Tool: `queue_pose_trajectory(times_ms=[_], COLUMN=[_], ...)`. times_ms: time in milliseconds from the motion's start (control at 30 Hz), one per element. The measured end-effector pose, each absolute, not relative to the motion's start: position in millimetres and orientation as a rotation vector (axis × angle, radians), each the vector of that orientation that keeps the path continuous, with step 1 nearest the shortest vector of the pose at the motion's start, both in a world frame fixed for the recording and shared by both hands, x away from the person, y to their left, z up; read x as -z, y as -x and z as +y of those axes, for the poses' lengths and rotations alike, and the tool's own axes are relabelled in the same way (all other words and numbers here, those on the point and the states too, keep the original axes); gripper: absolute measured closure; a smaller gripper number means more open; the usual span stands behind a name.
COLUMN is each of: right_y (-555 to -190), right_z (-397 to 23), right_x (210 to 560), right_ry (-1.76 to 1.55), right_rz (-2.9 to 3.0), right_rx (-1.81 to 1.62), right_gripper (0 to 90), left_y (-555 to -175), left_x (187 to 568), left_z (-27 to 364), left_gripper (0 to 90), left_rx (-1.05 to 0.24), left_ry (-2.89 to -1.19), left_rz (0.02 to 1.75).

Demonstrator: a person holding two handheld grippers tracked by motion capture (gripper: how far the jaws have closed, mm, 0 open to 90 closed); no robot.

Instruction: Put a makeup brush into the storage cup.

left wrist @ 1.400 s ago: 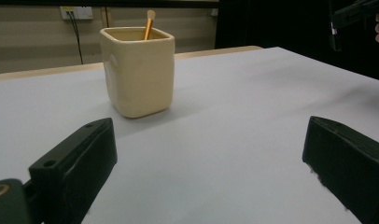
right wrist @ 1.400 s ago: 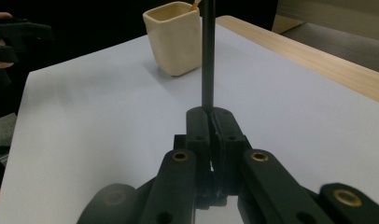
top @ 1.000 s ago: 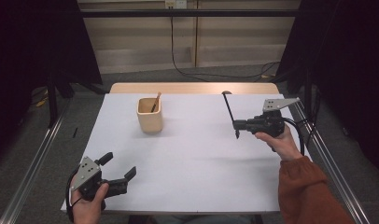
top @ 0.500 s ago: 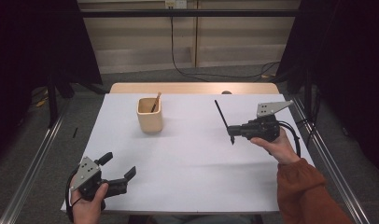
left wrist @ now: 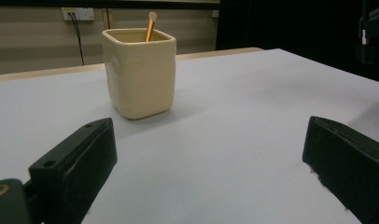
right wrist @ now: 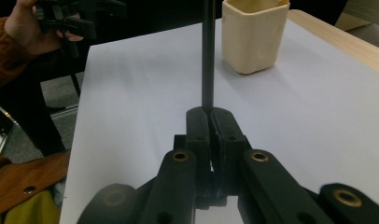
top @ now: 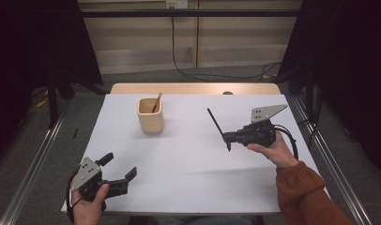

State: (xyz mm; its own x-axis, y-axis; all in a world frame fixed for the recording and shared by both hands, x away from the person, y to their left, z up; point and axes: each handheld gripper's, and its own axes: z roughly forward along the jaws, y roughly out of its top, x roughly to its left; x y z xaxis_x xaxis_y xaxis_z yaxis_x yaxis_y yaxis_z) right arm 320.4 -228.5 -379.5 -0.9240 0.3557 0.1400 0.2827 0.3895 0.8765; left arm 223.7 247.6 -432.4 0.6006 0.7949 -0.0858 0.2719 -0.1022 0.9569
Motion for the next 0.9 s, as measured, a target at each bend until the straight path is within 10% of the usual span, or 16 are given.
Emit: queue_pose_trajectory(times_ms=[900], right_y=[-307.5], right_z=[-197.5], right_x=[384.0], right_ry=[-0.469], right_rz=[2.712], right_rx=[-1.494], right_gripper=[85.9], left_y=[-223.7], left_x=[432.2], left_z=[247.8], left_gripper=[3.0], left_rx=[-0.568], left_ry=[-1.667], left_rz=[0.895])
